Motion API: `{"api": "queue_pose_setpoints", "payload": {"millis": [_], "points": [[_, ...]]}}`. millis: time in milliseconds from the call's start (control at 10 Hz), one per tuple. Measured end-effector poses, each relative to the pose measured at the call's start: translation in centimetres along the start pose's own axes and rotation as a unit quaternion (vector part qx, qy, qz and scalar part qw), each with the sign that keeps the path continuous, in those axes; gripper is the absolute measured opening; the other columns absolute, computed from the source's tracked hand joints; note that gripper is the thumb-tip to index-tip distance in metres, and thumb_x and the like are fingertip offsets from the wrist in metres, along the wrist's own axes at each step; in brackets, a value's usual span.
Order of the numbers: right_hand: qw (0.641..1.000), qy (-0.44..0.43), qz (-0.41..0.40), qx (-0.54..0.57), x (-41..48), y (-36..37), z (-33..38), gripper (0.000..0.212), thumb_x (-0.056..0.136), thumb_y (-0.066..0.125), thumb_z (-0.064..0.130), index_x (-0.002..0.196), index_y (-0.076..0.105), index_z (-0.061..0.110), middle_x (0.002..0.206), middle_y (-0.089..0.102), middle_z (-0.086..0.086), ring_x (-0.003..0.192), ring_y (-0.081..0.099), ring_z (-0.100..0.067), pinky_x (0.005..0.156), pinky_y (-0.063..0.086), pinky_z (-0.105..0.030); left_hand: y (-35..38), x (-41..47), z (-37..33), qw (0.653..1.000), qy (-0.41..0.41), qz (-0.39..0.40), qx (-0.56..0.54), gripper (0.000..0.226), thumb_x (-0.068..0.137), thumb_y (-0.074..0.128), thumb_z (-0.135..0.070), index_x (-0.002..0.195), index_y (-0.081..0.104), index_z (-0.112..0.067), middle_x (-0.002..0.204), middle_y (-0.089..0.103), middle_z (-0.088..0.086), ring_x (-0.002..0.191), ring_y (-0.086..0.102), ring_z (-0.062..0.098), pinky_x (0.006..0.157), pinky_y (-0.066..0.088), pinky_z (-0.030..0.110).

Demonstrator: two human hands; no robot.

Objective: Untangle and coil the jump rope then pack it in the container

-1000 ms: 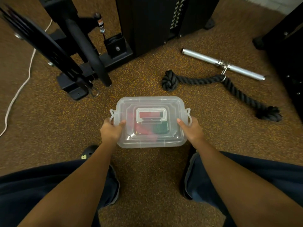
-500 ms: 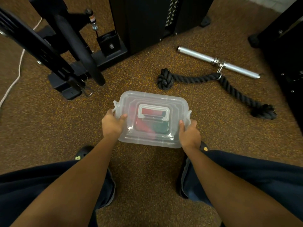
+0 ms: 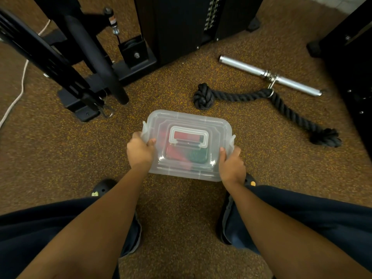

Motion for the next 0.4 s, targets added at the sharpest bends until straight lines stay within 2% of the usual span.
{"api": "queue_pose_setpoints", "payload": {"millis": [100, 200, 300, 400], "points": [[1.0, -0.002, -0.004, -0.003, 0.2, 0.2, 0.0, 0.053, 0.096, 0.034, 0.043, 0.133, 0.032, 0.006, 0.115, 0.06, -0.024, 0.099, 0.06, -0.043, 0.063, 0.041, -0.038, 0.2, -0.1, 0.0, 1.0, 0.015, -0.01, 0.013, 0.041, 0.088, 0.06, -0.021, 0.12, 0.05, 0.002, 0.111, 0.062, 0.024, 0.102, 0.059, 0.04, 0.086, 0.047, 0.044], [1.0, 0.0, 0.0, 0.014, 0.1, 0.3, 0.0, 0.053, 0.096, 0.034, 0.043, 0.133, 0.031, 0.005, 0.116, 0.059, -0.024, 0.099, 0.06, -0.043, 0.066, 0.046, -0.041, 0.3, -0.5, -0.2, 0.999, 0.031, -0.011, 0.035, 0.043, 0.09, 0.056, -0.023, 0.124, 0.047, 0.001, 0.111, 0.062, 0.024, 0.102, 0.059, 0.04, 0.086, 0.048, 0.045], [0.997, 0.003, 0.016, 0.074, 0.0, 0.4, 0.1, 0.053, 0.096, 0.035, 0.042, 0.134, 0.029, 0.005, 0.123, 0.054, -0.023, 0.104, 0.058, -0.042, 0.071, 0.049, -0.044, 0.8, -0.5, -0.2, 0.998, 0.03, 0.01, 0.063, 0.044, 0.093, 0.049, -0.022, 0.13, 0.04, 0.0, 0.121, 0.056, 0.025, 0.11, 0.055, 0.04, 0.089, 0.047, 0.046], [0.996, 0.012, 0.017, 0.092, 0.1, -0.2, 0.8, 0.053, 0.096, 0.038, 0.036, 0.135, 0.03, 0.002, 0.13, 0.047, -0.021, 0.114, 0.051, -0.039, 0.082, 0.048, -0.044, 1.4, -1.0, -0.7, 0.995, 0.019, 0.035, 0.087, 0.056, 0.094, 0.041, -0.014, 0.144, 0.018, 0.0, 0.148, 0.03, 0.024, 0.134, 0.032, 0.038, 0.109, 0.031, 0.048]]}}
Point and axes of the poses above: each hand's wrist, its own x-axis towards the middle knuckle, its own y-axis out of the palm, z = x × y, the point moved 6 cm from there along x, towards the middle knuckle
